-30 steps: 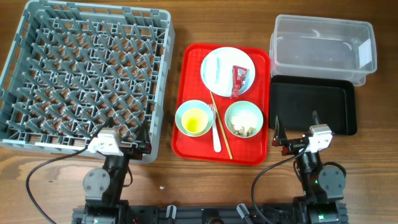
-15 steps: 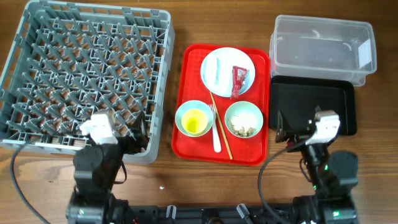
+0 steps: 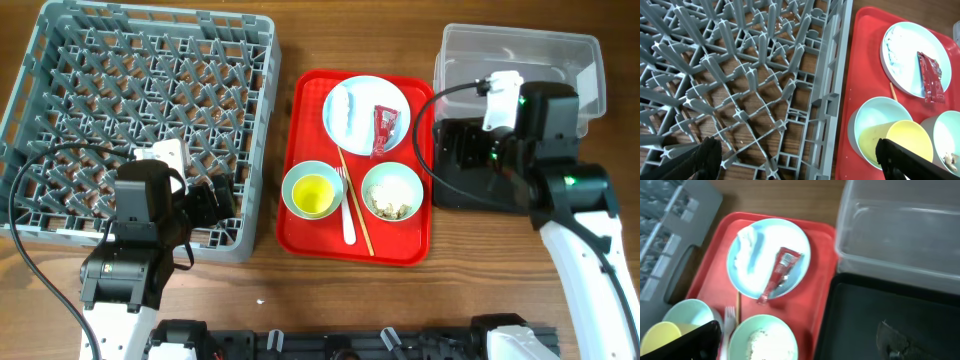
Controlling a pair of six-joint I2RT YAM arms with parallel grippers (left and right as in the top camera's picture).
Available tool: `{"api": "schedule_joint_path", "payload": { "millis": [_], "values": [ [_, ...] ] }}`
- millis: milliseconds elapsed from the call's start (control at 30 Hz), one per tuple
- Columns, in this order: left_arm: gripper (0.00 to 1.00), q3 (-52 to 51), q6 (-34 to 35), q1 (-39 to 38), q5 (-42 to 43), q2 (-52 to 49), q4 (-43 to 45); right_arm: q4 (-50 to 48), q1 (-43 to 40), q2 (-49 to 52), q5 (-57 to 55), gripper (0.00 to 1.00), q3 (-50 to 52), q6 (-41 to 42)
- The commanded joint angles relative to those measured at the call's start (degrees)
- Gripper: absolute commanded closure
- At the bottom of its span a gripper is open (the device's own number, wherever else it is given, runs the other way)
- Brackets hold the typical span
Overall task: Sort waste into correct bins and load items into the dishwasher rack
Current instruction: 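Reach the right gripper to the red sauce packet on the plate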
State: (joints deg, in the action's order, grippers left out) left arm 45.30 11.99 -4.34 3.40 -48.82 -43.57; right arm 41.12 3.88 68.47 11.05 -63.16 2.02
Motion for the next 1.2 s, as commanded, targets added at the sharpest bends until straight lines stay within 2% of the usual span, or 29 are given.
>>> {"api": "schedule_joint_path", "payload": {
  "millis": [0, 100, 333, 467, 533, 700, 767, 900, 1000, 1100, 1133, 1167],
  "values": [
    [0.0, 1.18, 0.5, 0.37, -0.26, -0.04, 0.0, -0.63, 1.31, 1.31, 4.07, 0.0, -2.45, 1.42],
    [0.0, 1.18, 0.5, 0.37, -0.26, -0.04, 0.48, 0.2, 5.73, 5.88, 3.21, 0.0, -8.68, 1.16],
    [0.0, 1.18, 0.5, 0.37, -0.28, -0.04, 0.66, 4.37, 15.45, 27.5, -3.48, 0.0, -34.91, 1.57],
    [0.0, 1.18, 0.5, 0.37, -0.26, -0.04, 0.66, 0.37, 18.6, 37.94, -6.8, 0.0, -35.74, 7.19],
    [0.0, 1.18, 0.5, 0.37, -0.26, -0.04, 0.66, -1.07, 19.54, 43.25, -6.84, 0.04, -35.74, 7.41],
    [0.0, 1.18, 0.5, 0.37, -0.26, -0.04, 0.63, -3.63, 19.58, 52.5, -7.45, 0.08, -35.74, 14.91],
    [0.0, 1.18, 0.5, 0.37, -0.26, -0.04, 0.63, -4.26, 19.58, 55.34, -6.6, 0.14, -35.71, 16.35],
    [0.0, 1.18, 0.5, 0.37, -0.26, -0.04, 0.63, -4.46, 19.58, 60.08, -6.6, 0.2, -35.71, 17.51],
    [0.0, 1.18, 0.5, 0.37, -0.26, -0.04, 0.61, -4.55, 19.58, 61.7, -6.6, 0.38, -35.54, 17.7],
    [0.0, 1.18, 0.5, 0.37, -0.26, -0.04, 0.61, -4.44, 19.58, 62.07, -6.58, 0.72, -35.41, 19.21],
    [0.0, 1.18, 0.5, 0.37, -0.26, -0.04, 0.63, -4.5, 19.58, 62.03, -6.05, 0.78, -35.43, 19.19],
    [0.0, 1.18, 0.5, 0.37, -0.26, -0.04, 0.63, -4.46, 19.56, 61.77, -4.28, 0.95, -35.5, 19.17]
  ]
}}
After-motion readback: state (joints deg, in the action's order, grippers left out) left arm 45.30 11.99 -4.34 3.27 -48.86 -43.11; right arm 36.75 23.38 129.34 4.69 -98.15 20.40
